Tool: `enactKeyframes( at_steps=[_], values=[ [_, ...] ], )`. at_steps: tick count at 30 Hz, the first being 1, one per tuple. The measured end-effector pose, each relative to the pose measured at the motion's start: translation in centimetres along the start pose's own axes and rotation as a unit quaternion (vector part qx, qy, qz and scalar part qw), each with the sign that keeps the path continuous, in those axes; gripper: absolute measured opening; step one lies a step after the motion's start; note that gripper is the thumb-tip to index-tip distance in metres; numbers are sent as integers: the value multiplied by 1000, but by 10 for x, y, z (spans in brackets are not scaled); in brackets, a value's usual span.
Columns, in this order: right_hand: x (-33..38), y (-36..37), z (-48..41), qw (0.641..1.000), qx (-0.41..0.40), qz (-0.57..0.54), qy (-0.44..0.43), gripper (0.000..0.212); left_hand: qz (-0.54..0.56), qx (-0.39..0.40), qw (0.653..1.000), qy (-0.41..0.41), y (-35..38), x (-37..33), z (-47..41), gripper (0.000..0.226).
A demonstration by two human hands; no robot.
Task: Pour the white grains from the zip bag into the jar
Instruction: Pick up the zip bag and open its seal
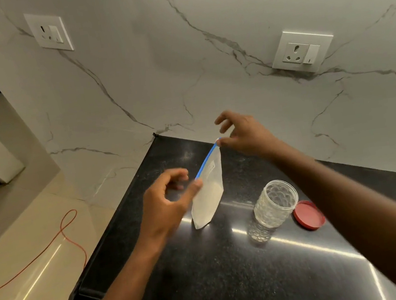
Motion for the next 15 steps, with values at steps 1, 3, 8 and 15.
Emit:
enactKeyframes(
  at_steps=[1, 3, 8, 15],
  values=[
    [2, 8, 12, 995, -33, -88, 44, 30, 17, 10, 999, -27, -4, -2, -12, 26],
    [7, 30, 32, 956, -61, -258, 127, 25, 18, 31, 997, -72, -7, -5, -43, 15],
    [17, 75, 53, 845, -68, -475, 236, 24, -2, 192, 963, -191, 16, -12, -97, 9],
    [15, 83, 55, 807, -79, -513, 281, 28, 58, 232, 947, -215, 28, -15, -97, 8]
  ],
)
Point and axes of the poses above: each hand's wrist, its own z-axis away from the middle knuckle, its own y-axis out of the palm, x = y × z, the point moved 3 cm from there along -z, towards the middle knuckle, and after that the axes turned 2 degrees about -y, right-handed, at the moved point
